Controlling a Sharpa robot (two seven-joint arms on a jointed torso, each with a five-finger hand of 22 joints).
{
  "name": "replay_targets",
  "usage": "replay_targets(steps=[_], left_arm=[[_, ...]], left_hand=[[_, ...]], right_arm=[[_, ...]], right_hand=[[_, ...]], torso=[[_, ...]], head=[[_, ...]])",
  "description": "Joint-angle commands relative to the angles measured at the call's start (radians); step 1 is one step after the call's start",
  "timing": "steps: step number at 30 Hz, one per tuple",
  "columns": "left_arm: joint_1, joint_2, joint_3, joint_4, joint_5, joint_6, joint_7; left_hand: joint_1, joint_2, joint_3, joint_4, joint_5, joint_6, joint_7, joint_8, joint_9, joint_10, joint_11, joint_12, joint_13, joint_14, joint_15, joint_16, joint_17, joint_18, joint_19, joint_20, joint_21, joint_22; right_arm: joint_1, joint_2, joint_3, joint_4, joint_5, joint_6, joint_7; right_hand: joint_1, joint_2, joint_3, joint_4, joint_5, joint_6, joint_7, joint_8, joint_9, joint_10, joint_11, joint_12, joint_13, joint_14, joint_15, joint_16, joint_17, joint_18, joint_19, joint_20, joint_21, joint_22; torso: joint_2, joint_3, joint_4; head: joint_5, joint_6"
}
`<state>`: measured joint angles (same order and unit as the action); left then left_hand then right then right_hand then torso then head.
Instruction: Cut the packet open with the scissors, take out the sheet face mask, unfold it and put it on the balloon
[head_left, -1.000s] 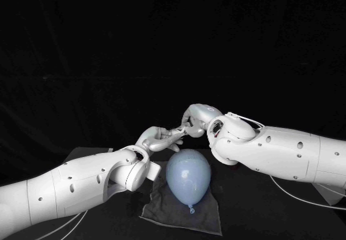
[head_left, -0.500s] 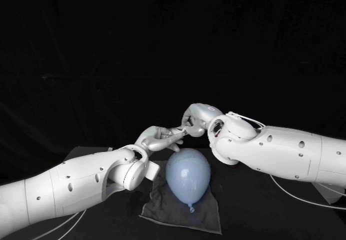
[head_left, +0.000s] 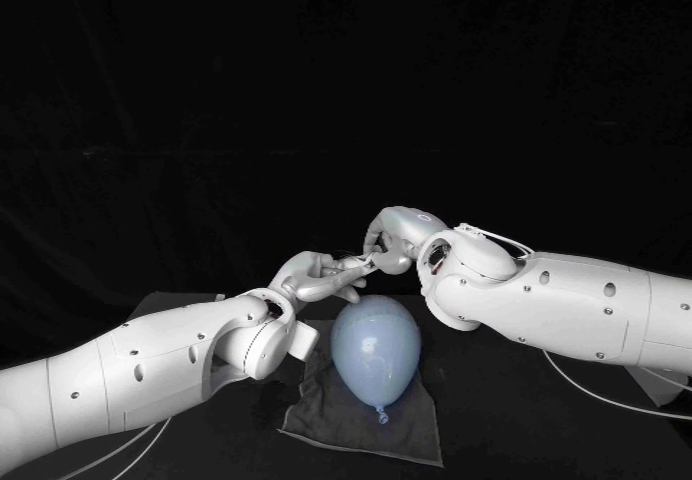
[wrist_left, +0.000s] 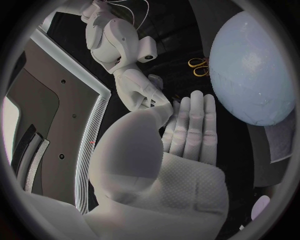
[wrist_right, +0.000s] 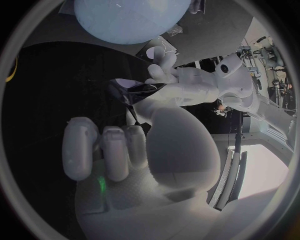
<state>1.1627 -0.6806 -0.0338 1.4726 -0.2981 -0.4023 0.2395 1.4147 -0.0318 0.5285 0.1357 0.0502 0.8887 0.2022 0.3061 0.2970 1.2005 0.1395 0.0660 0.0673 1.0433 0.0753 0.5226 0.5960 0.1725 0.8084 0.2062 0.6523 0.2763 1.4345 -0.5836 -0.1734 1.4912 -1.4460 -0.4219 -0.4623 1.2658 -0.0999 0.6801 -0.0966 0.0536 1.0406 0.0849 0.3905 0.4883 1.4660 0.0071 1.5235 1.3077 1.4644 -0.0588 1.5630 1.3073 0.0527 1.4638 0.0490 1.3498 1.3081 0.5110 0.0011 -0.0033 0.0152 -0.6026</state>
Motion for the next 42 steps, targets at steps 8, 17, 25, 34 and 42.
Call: replay_targets(steps=[8,17,25,34,42], left_arm=[[0.001,-0.005,0.001,-0.002,0.009,-0.062,-0.014],[0.002,-0.044,0.001,0.006,-0.171,-0.025,-0.062],[0.002,-0.113,0.001,0.039,-0.310,0.012,-0.079],[0.012,-0.189,0.017,0.068,-0.375,-0.048,-0.049],[0.017,-0.190,0.031,0.099,-0.375,-0.138,-0.064]], left_hand=[[-0.179,-0.168,-0.181,0.146,-0.002,0.006,0.001,-0.009,-0.006,0.004,-0.004,0.019,0.010,0.004,0.005,0.023,0.014,0.011,0.023,0.019,-0.059,-0.044],[-0.041,-0.153,-0.481,0.151,-0.002,-0.044,0.025,-0.017,-0.010,-0.072,0.021,0.043,0.016,-0.073,0.032,-0.002,-0.007,0.011,0.030,0.039,-0.162,-0.113],[0.057,-0.108,-0.558,0.149,-0.001,-0.007,0.006,0.032,0.012,-0.048,0.003,0.104,0.044,-0.070,0.021,-0.012,-0.026,0.012,0.047,0.043,-0.204,-0.143],[0.100,-0.085,-0.563,0.150,-0.001,0.001,-0.008,0.076,0.040,-0.048,-0.009,0.143,0.068,-0.040,0.007,0.011,-0.022,0.012,0.084,0.031,-0.203,-0.148],[0.010,-0.087,-0.607,0.159,0.001,-0.177,0.007,0.132,0.096,-0.115,0.002,0.175,0.096,0.002,0.009,0.020,-0.027,0.012,0.133,0.013,-0.207,-0.157]], right_arm=[[0.000,-0.006,0.000,0.012,-0.080,0.013,-0.001],[0.000,0.003,0.000,-0.013,-0.113,0.014,-0.017],[0.000,0.007,0.000,-0.025,-0.148,0.026,-0.030],[0.000,0.014,0.000,-0.040,-0.201,0.092,-0.046],[0.000,0.026,0.000,-0.051,-0.217,0.136,-0.060]], right_hand=[[0.000,0.011,0.004,-0.004,-0.005,0.006,-0.003,0.003,0.001,0.090,-0.005,0.004,0.242,0.105,-0.001,0.005,0.257,-0.007,0.017,0.000,0.006,0.169],[0.000,0.011,0.004,-0.005,-0.005,0.007,-0.004,0.004,0.002,0.091,-0.005,0.006,0.243,0.105,-0.002,0.006,0.259,-0.008,0.019,-0.001,0.010,0.170],[0.000,0.011,0.005,-0.006,-0.005,0.007,-0.004,0.004,0.002,0.091,-0.005,0.007,0.243,0.106,-0.002,0.006,0.260,-0.008,0.019,-0.001,0.011,0.171],[0.001,0.010,0.005,-0.007,-0.005,0.008,-0.004,0.005,0.002,0.091,-0.006,0.008,0.244,0.106,-0.002,0.007,0.261,-0.008,0.021,-0.001,0.014,0.172],[0.001,0.010,0.005,-0.008,-0.005,0.008,-0.004,0.005,0.002,0.091,-0.006,0.008,0.244,0.106,-0.002,0.007,0.261,-0.009,0.021,-0.001,0.015,0.173]], torso=[[-0.001,0.0000,0.0001],[0.000,0.0000,0.0010],[-0.001,-0.0012,0.0009],[0.000,-0.0009,-0.0003],[0.000,-0.0012,-0.0009]], head=[[-0.001,-0.002],[-0.009,-0.004],[-0.015,-0.008],[-0.029,-0.010],[-0.031,-0.012]])
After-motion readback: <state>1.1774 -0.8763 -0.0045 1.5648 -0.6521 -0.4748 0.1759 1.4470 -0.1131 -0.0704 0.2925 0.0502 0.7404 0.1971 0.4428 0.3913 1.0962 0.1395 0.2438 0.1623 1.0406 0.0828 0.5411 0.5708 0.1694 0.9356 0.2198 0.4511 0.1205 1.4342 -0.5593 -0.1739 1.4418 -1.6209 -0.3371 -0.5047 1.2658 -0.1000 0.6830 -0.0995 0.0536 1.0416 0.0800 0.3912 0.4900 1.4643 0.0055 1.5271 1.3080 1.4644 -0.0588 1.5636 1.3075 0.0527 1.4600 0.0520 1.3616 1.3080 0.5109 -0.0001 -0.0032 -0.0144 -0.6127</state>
